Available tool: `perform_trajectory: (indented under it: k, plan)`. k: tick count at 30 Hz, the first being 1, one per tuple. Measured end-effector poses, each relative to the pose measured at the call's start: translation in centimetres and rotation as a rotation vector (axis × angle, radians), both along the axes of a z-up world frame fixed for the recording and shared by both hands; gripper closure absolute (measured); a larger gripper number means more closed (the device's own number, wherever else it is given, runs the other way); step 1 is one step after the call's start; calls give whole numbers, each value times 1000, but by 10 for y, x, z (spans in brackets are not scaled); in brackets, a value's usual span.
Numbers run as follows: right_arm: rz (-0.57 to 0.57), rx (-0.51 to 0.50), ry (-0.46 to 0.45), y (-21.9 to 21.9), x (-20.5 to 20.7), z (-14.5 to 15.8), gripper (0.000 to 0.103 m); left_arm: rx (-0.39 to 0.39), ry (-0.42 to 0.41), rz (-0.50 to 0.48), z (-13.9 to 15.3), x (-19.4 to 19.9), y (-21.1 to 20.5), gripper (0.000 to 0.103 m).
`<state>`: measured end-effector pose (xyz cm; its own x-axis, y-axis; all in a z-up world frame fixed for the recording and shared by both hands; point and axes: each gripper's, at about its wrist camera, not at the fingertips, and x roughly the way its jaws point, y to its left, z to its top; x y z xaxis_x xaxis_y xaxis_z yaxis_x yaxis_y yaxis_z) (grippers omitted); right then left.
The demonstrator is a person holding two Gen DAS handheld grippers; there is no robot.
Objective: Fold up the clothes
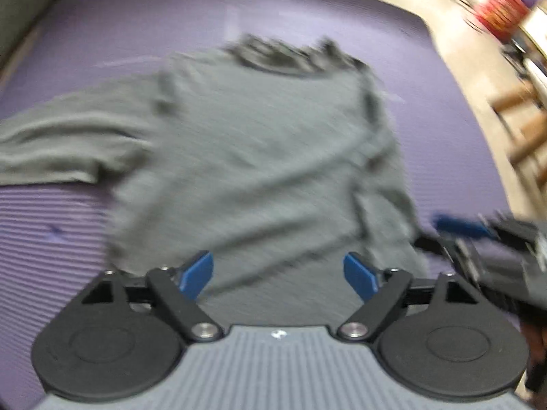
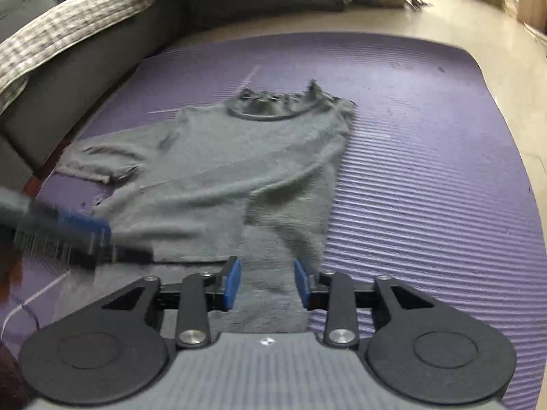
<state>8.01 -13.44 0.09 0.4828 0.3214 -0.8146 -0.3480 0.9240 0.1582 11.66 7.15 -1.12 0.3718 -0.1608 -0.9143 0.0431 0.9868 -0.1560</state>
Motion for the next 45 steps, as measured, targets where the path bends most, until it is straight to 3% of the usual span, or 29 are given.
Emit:
perform_trajectory:
  k: [3,9,16,24,29,34,37,38,40,43,45]
  plan:
    - [57,-20,-13,14,-12,6,66,3,-28,138,12,16,49,15]
    - [95,-30,-16,26,-19,9,65,37,-17,295,16,35,129,15]
    - [97,-52,-1,29,-17,2,60,144,-12,399,13,56,208,7]
    - [107,-71,27,34,-11,-10,60,258,-55,481,11,70,292,7]
    - [128,-72,35,41,-7,-14,60,226,-95,507,0,72,327,19]
    - [145,-76,46,46,-6,-18,60,214,-104,518,-13,73,338,28]
    - [151,-83,54,48,-5,-20,60,163,-94,565,-26,69,348,34]
    - [152,-85,55,48,-5,-21,60,158,-94,571,-27,68,349,39]
    - [153,-88,58,49,-5,-22,60,134,-89,600,-35,65,352,59]
    - [151,-89,62,49,-4,-24,60,143,-119,617,-37,61,349,68]
    - [151,-89,63,49,-4,-24,60,147,-149,616,-35,59,347,88]
